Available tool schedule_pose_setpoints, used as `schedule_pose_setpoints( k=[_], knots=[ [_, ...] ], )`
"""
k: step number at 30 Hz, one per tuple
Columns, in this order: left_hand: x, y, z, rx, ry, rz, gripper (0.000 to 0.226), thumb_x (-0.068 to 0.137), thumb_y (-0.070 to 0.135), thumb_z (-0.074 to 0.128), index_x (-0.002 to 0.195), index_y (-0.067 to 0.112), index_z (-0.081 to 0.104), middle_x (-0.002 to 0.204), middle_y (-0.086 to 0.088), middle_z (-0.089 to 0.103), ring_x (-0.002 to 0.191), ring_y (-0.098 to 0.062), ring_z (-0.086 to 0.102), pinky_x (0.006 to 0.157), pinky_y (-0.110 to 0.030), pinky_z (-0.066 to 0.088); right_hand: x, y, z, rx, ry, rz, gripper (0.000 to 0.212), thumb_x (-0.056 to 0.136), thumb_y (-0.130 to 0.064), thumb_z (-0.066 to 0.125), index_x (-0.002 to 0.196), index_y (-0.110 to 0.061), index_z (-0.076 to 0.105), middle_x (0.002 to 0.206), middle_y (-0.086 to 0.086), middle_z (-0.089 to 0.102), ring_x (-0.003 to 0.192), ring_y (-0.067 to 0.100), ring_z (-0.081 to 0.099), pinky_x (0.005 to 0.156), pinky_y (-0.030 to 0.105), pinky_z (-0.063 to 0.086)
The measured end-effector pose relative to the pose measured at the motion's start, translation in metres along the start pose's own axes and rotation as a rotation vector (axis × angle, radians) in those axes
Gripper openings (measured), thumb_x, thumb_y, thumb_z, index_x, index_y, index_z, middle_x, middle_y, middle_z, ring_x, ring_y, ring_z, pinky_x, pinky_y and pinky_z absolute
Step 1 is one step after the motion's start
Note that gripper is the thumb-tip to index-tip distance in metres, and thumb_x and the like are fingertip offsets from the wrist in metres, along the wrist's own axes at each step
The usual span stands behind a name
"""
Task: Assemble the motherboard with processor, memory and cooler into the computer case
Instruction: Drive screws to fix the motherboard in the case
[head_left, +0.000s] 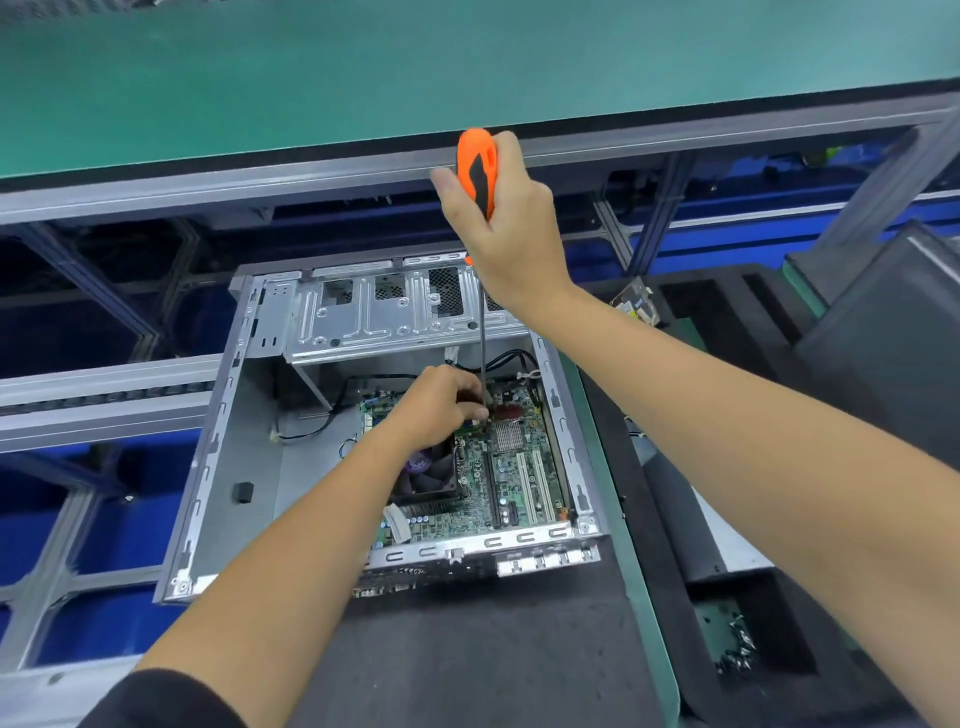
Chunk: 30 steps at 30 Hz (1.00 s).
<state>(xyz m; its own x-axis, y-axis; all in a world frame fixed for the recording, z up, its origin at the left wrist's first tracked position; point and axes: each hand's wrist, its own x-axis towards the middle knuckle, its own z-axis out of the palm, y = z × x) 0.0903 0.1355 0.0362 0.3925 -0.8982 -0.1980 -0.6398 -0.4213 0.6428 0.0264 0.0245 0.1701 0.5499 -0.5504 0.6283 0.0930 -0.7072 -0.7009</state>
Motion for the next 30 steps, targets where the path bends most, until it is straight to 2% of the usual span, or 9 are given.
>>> schedule_pose_setpoints(
  k=[5, 10, 14, 17, 20, 24, 28, 30],
  knots=[
    [0.004, 0.0, 0.003, -0.016, 0.012, 0.0, 0.001, 0.083, 0.016, 0.072, 0.083, 0.016, 0.072, 0.088, 0.001, 0.07, 0.088, -0.016, 0.063, 0.08, -0.029, 0.048, -0.006, 0.004, 0.004, 0.014, -0.017, 0.012, 0.032, 0.096, -0.028, 0.057, 0.088, -0.001, 0.043, 0.06, 0.006, 0.037, 0.049, 0.027, 0.04, 0.047, 0.042, 0.037],
    [0.006, -0.001, 0.003, -0.043, 0.066, 0.014, 0.006, 0.084, 0.012, 0.071, 0.081, 0.007, 0.074, 0.082, 0.004, 0.07, 0.08, -0.013, 0.064, 0.078, -0.029, 0.051, -0.002, 0.004, 0.004, 0.009, -0.021, -0.014, 0.028, 0.096, -0.029, 0.057, 0.087, -0.009, 0.039, 0.061, 0.009, 0.04, 0.049, 0.026, 0.041, 0.047, 0.042, 0.038],
    [0.006, -0.002, 0.004, -0.053, 0.06, 0.012, 0.006, 0.083, 0.013, 0.072, 0.079, 0.01, 0.074, 0.085, -0.001, 0.073, 0.08, -0.013, 0.065, 0.077, -0.028, 0.051, -0.004, 0.006, 0.004, 0.005, -0.022, -0.012, 0.029, 0.096, -0.03, 0.057, 0.088, -0.007, 0.041, 0.061, 0.005, 0.037, 0.049, 0.026, 0.04, 0.048, 0.042, 0.038],
    [0.007, -0.003, 0.005, -0.071, 0.062, 0.008, 0.008, 0.082, 0.014, 0.073, 0.074, 0.015, 0.073, 0.087, 0.001, 0.073, 0.08, -0.009, 0.065, 0.073, -0.023, 0.047, -0.004, 0.007, 0.003, 0.008, -0.031, -0.022, 0.028, 0.096, -0.029, 0.056, 0.089, -0.007, 0.041, 0.061, 0.003, 0.037, 0.049, 0.025, 0.041, 0.046, 0.037, 0.038],
    [0.008, -0.003, 0.007, -0.078, 0.058, 0.007, 0.004, 0.081, 0.014, 0.074, 0.079, 0.012, 0.075, 0.087, 0.002, 0.073, 0.081, -0.01, 0.065, 0.072, -0.021, 0.047, -0.004, 0.006, 0.002, 0.011, -0.041, -0.03, 0.029, 0.096, -0.028, 0.056, 0.089, -0.004, 0.043, 0.06, -0.005, 0.033, 0.048, 0.021, 0.038, 0.046, 0.027, 0.033],
    [0.008, -0.003, 0.007, -0.077, 0.06, 0.005, 0.003, 0.081, 0.014, 0.074, 0.079, 0.012, 0.075, 0.085, 0.002, 0.073, 0.081, -0.01, 0.065, 0.072, -0.021, 0.046, -0.005, 0.003, 0.001, 0.013, -0.058, -0.032, 0.026, 0.097, -0.026, 0.057, 0.089, -0.006, 0.042, 0.06, 0.0, 0.034, 0.048, 0.023, 0.037, 0.047, 0.028, 0.033],
    [0.008, -0.006, 0.005, -0.06, 0.049, 0.01, 0.005, 0.08, 0.013, 0.075, 0.076, 0.015, 0.075, 0.079, 0.008, 0.071, 0.078, -0.006, 0.064, 0.071, -0.02, 0.047, -0.007, -0.002, 0.001, 0.027, -0.115, -0.034, 0.025, 0.097, -0.026, 0.058, 0.09, -0.011, 0.039, 0.06, 0.001, 0.035, 0.048, 0.016, 0.033, 0.047, 0.027, 0.03],
    [0.008, -0.006, 0.005, -0.058, 0.047, 0.009, 0.005, 0.08, 0.012, 0.074, 0.076, 0.014, 0.075, 0.078, 0.009, 0.07, 0.077, -0.006, 0.064, 0.071, -0.021, 0.049, -0.007, -0.004, 0.0, 0.025, -0.141, -0.029, 0.025, 0.096, -0.026, 0.059, 0.091, -0.012, 0.039, 0.059, -0.003, 0.035, 0.048, 0.013, 0.032, 0.047, 0.025, 0.03]
  ],
)
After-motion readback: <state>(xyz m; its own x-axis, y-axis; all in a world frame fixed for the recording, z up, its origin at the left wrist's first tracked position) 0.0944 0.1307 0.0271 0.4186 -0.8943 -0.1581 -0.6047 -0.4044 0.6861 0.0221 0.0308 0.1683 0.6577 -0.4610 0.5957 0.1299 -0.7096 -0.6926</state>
